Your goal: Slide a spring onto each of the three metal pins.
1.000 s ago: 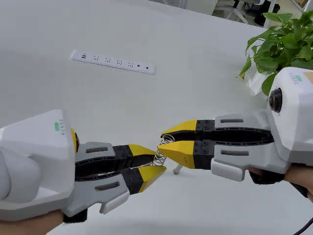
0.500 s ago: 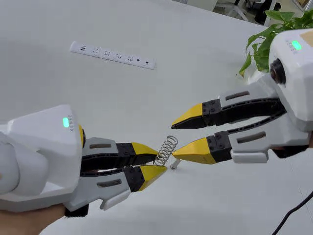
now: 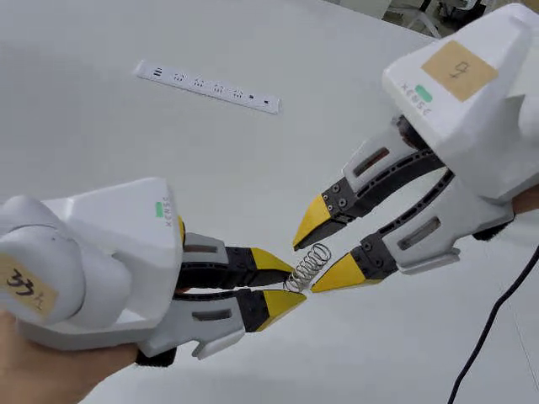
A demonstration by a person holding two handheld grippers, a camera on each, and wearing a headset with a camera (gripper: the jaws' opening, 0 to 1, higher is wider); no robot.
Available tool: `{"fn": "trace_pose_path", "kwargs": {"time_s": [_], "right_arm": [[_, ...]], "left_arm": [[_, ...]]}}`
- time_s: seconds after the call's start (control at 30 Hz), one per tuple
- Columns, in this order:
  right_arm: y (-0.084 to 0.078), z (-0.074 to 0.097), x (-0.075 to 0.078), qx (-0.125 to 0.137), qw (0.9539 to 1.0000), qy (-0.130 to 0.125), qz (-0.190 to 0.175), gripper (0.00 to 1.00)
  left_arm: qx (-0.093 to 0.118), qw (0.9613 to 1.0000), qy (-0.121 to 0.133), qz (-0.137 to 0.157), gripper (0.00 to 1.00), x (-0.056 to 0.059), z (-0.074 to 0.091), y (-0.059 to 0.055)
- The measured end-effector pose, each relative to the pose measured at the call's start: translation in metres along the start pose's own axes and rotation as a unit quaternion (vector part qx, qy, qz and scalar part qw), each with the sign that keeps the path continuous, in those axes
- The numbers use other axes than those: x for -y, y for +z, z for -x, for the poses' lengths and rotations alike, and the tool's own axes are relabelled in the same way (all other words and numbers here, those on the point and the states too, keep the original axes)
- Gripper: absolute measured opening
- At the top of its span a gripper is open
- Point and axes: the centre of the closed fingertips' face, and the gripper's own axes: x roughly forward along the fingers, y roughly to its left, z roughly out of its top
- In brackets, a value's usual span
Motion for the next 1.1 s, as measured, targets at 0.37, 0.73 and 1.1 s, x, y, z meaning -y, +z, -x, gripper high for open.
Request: {"fn": "trace_pose_path", "kwargs": {"time_s": [0.37,0.73,1.1], "right_arm": [[-0.003,-0.007,-0.007,-0.024,0.9994,0.018,0.014,0.10],[-0.008,-0.006,-0.004,-0.037,0.9989,0.024,0.015,0.07],[-0.012,-0.006,-0.003,-0.037,0.9990,0.023,0.004,0.07]], "left_arm": [[0.001,1.0000,-0.006,-0.003,0.06,0.002,0.000,0.000],[0.002,0.9999,-0.011,-0.005,0.06,0.003,0.001,-0.002],[0.002,0.9998,-0.015,-0.008,0.07,0.003,-0.001,-0.003]]}}
